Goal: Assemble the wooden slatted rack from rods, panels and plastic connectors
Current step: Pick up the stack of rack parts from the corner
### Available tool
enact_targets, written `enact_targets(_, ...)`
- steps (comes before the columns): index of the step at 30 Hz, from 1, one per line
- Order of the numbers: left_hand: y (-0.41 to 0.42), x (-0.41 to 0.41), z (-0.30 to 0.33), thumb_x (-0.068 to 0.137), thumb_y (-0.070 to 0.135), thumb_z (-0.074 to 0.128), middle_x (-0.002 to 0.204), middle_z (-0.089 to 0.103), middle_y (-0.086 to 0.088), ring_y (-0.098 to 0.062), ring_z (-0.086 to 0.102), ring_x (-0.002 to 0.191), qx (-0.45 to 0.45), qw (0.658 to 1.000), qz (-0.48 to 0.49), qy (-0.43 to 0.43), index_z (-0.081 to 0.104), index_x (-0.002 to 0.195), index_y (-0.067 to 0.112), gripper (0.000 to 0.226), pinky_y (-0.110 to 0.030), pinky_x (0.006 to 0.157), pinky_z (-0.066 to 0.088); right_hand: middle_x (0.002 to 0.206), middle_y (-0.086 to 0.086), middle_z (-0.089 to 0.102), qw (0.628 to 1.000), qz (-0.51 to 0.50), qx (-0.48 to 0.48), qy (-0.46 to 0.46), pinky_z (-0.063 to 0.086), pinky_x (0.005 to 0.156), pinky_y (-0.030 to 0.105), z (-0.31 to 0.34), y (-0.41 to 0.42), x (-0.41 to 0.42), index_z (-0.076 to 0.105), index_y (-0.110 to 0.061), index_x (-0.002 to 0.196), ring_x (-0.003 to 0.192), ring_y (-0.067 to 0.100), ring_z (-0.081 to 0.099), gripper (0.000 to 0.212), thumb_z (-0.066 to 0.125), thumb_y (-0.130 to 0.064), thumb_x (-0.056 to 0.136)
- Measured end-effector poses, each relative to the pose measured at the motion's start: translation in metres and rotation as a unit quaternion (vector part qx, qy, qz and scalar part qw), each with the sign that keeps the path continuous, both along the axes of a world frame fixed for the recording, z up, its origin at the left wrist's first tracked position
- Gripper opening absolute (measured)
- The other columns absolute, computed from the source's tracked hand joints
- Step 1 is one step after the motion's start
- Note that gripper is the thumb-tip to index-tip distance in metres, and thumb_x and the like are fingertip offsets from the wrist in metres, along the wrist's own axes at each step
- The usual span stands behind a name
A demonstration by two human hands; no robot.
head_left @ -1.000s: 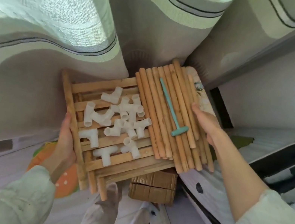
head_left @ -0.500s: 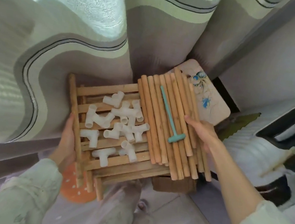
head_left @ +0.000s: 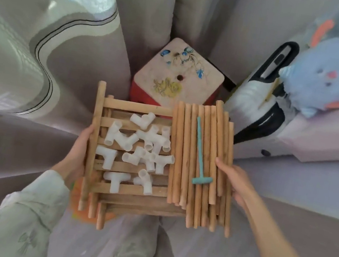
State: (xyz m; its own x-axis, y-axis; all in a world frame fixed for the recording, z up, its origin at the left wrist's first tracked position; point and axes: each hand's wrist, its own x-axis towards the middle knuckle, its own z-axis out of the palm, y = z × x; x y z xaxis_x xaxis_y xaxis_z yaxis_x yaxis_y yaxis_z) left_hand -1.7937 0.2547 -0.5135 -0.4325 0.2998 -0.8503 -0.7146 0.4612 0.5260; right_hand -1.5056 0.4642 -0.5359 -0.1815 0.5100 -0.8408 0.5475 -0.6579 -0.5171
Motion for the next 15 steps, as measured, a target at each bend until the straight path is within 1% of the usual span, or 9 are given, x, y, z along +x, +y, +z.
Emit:
enact_targets(1,-0.001,0.005,0.003,0.092,0.058,0.037,0.096,0.073,-0.009,-0.026,0.070,0.086,-0.006,1.000,-0.025,-0.003,0.069,0.103,0.018,0.053,-0.040,0.074,0.051,0.113,0.004,0.067,1.000,-0.020,-0.004,-0.004,0.048,0.096,0.039,0.003,-0.013,0.014,0.059,-0.010,0.124,0.104,0.019,0.063,0.056,0.071,-0.041,0.079)
enact_targets(3,0.001,0.013,0.008,0.091,0.060,0.038,0.105,0.071,-0.011,-0.029,0.068,0.095,-0.018,0.997,-0.071,-0.003,0.066,0.112,0.017,0.056,-0.044,0.081,0.051,0.114,0.005,0.067,0.998,-0.061,-0.014,-0.012,0.047,0.097,0.038,0.009,-0.039,0.039,0.059,-0.010,0.123,0.105,0.019,0.063,0.057,0.071,-0.042,0.078)
enact_targets(5,0.007,0.023,0.011,0.091,0.059,0.039,0.105,0.071,-0.012,-0.031,0.066,0.098,-0.024,0.992,-0.120,-0.007,0.065,0.114,0.016,0.056,-0.044,0.081,0.051,0.113,0.005,0.068,0.994,-0.108,-0.026,-0.021,0.048,0.096,0.038,0.011,-0.065,0.063,0.060,-0.010,0.122,0.103,0.019,0.064,0.068,0.074,-0.049,0.069)
enact_targets(6,0.010,0.029,0.011,0.091,0.059,0.040,0.104,0.071,-0.012,-0.031,0.066,0.097,-0.026,0.989,-0.142,-0.007,0.066,0.113,0.015,0.055,-0.044,0.080,0.051,0.113,0.006,0.068,0.990,-0.133,-0.032,-0.025,0.050,0.092,0.038,0.012,-0.078,0.075,0.061,-0.010,0.121,0.101,0.018,0.064,0.072,0.076,-0.051,0.064)
enact_targets(7,0.013,0.036,0.011,0.092,0.058,0.040,0.102,0.072,-0.012,-0.030,0.066,0.096,-0.030,0.986,-0.166,-0.009,0.067,0.110,0.015,0.054,-0.043,0.080,0.051,0.112,0.005,0.068,0.987,-0.154,-0.035,-0.028,0.053,0.085,0.034,0.013,-0.091,0.087,0.061,-0.010,0.120,0.098,0.017,0.064,0.069,0.075,-0.050,0.066)
enact_targets(9,0.020,0.050,0.009,0.093,0.056,0.038,0.101,0.072,-0.012,-0.030,0.066,0.096,-0.034,0.975,-0.221,-0.015,0.068,0.106,0.015,0.052,-0.044,0.082,0.050,0.109,0.004,0.067,0.979,-0.195,-0.040,-0.034,0.050,0.070,0.025,0.014,-0.115,0.109,0.060,-0.010,0.120,0.092,0.013,0.063,0.053,0.071,-0.041,0.079)
enact_targets(10,0.024,0.058,0.007,0.094,0.055,0.037,0.103,0.071,-0.012,-0.030,0.065,0.097,-0.032,0.968,-0.248,-0.017,0.068,0.106,0.015,0.052,-0.044,0.084,0.050,0.107,0.003,0.067,0.974,-0.217,-0.046,-0.037,0.048,0.066,0.023,0.012,-0.126,0.121,0.060,-0.009,0.121,0.090,0.011,0.062,0.050,0.068,-0.039,0.082)
enact_targets(13,0.036,0.083,0.000,0.095,0.056,0.036,0.102,0.071,-0.012,-0.029,0.064,0.099,-0.042,0.948,-0.314,-0.026,0.067,0.105,0.014,0.053,-0.043,0.085,0.049,0.108,0.002,0.065,0.958,-0.277,-0.057,-0.040,0.045,0.064,0.023,0.006,-0.162,0.154,0.057,-0.008,0.124,0.088,0.009,0.059,0.054,0.068,-0.040,0.082)
enact_targets(15,0.041,0.104,-0.003,0.095,0.056,0.036,0.100,0.071,-0.010,-0.028,0.064,0.098,-0.045,0.935,-0.350,-0.021,0.066,0.104,0.016,0.051,-0.043,0.084,0.049,0.104,-0.001,0.064,0.944,-0.321,-0.064,-0.041,0.043,0.062,0.024,0.005,-0.185,0.174,0.056,-0.008,0.125,0.086,0.008,0.057,0.056,0.067,-0.042,0.082)
